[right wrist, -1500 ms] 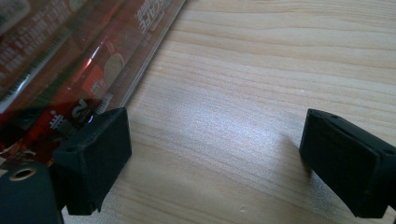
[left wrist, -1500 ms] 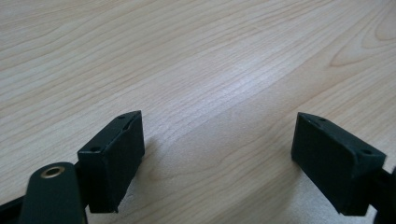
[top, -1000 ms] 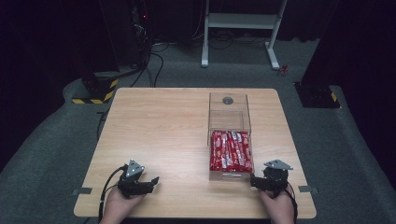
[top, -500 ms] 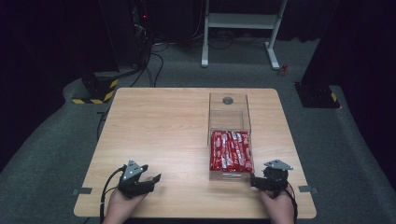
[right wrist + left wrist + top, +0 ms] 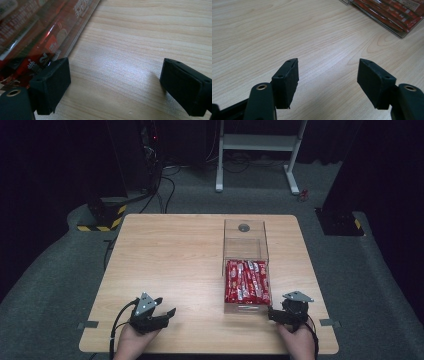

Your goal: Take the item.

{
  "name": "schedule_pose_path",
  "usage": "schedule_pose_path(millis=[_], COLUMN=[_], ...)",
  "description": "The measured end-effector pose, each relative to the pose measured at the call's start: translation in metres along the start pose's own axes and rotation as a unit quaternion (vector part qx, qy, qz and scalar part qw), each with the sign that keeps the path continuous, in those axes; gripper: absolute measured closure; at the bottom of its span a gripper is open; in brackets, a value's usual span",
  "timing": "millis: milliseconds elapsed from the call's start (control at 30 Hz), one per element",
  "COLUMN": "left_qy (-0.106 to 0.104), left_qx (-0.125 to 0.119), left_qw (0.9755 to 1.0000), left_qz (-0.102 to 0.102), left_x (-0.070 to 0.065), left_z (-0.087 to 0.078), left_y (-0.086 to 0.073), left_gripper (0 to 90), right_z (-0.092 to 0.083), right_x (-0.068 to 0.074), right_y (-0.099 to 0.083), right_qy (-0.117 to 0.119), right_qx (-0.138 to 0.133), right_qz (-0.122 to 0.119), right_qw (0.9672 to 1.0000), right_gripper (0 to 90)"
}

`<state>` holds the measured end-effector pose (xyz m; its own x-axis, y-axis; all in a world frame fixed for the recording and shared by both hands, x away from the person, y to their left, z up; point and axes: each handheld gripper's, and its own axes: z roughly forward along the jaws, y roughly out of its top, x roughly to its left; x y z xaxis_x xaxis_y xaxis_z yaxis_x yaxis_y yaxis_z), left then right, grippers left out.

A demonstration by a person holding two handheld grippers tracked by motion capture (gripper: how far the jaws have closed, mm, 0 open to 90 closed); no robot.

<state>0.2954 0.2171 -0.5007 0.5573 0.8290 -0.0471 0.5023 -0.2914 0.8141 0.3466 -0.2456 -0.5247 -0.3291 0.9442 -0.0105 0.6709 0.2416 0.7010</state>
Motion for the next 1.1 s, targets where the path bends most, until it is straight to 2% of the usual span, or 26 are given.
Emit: schedule_pose_path(millis=[267,467,1100], left_qy=[-0.009,-0.013,-0.024], left_qx=[-0.008,-0.012,-0.022], left_qw=[0.9999,0.9998,0.9993], left_qz=[-0.003,0.008,0.017], left_x=[-0.005,-0.012,-0.027], left_z=[-0.001,-0.001,0.002], left_y=[0.004,0.009,0.025], left_gripper=[32.6,32.6,32.5], right_z=[0.000,0.000,0.000], right_x=[0.000,0.000,-0.001], right_y=[0.000,0.000,0.000], right_qy=[0.002,0.002,0.002], right_qx=[0.000,0.000,0.000], right_qz=[-0.003,-0.004,-0.005], right_qw=[1.0000,1.0000,1.0000], right_gripper=[9.6,9.6,9.7])
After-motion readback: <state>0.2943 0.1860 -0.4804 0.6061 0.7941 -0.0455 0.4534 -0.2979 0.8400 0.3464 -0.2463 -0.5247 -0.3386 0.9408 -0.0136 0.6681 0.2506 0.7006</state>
